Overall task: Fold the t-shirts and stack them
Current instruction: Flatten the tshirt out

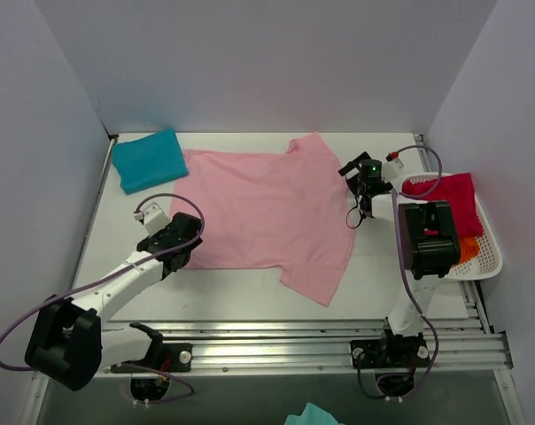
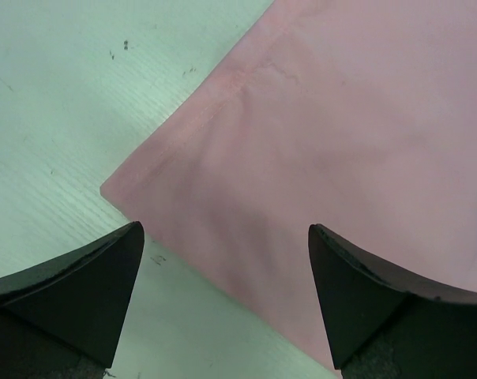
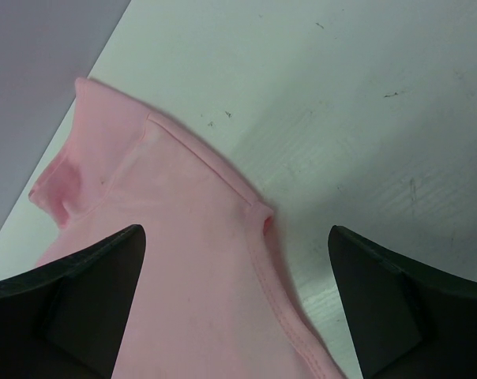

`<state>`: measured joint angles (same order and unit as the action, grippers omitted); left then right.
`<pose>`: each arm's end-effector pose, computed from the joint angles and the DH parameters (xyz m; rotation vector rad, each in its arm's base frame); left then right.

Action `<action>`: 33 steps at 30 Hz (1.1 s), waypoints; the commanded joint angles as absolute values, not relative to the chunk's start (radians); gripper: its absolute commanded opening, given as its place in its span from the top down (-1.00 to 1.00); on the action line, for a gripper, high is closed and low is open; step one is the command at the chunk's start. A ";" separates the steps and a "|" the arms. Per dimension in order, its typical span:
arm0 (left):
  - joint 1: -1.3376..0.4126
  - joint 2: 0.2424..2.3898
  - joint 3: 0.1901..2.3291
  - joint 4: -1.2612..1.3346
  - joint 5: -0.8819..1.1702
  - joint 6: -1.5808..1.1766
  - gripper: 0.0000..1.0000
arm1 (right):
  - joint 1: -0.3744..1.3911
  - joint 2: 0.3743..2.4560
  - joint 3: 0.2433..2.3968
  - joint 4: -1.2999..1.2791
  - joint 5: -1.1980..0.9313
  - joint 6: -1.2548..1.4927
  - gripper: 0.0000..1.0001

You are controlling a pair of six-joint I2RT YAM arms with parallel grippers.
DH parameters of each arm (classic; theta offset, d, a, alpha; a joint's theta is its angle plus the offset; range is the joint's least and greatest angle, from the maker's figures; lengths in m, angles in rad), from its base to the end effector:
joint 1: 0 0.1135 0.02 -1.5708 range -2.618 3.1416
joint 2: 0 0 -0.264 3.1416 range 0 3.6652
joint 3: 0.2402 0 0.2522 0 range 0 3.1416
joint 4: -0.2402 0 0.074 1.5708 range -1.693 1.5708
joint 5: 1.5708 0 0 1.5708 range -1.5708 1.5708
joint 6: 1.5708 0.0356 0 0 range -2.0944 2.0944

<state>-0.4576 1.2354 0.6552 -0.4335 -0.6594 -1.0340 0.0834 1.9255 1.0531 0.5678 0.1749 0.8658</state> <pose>0.2114 -0.0798 0.1920 -0.8690 2.1400 0.1317 0.4182 0.0287 0.1793 0.8357 1.7061 0.4880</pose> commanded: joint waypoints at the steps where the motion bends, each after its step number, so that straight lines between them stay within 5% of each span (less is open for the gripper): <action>1: -0.466 1.154 0.782 -0.459 -0.738 -0.958 -0.88 | 0.112 1.855 1.037 0.603 0.175 0.852 -0.92; 11: -0.563 0.844 0.838 -0.413 -0.671 -0.686 -0.88 | 0.441 1.422 1.020 0.318 0.690 0.778 -0.98; 15: -0.563 0.578 0.527 0.261 -0.347 -0.505 -0.88 | 0.678 1.309 0.993 0.255 0.913 0.715 -1.00; 19: -0.542 0.531 0.215 0.614 -0.173 -0.595 -0.88 | 0.710 1.264 0.904 0.209 0.622 0.720 -1.00; 22: -0.561 0.662 0.473 0.159 -0.217 -0.558 -0.96 | 0.807 1.200 0.874 -0.043 0.684 0.811 -1.00; 23: -0.593 0.698 0.592 -0.106 -0.429 -0.604 -1.00 | 0.849 1.160 0.862 -0.104 0.690 0.842 -1.00; 26: -0.611 0.801 0.716 -0.481 -0.650 -0.897 -0.86 | 0.897 1.083 0.801 -0.358 0.699 0.997 -1.00; 33: -0.644 0.730 0.617 -0.598 -0.695 -0.954 -0.72 | 1.066 0.711 0.591 -0.627 0.516 1.317 -0.94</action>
<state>-0.6353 0.7738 0.6651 -0.4389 -0.6296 -0.8818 1.0103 0.8211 0.6506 -0.4316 0.5941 1.1114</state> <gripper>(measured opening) 0.864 0.979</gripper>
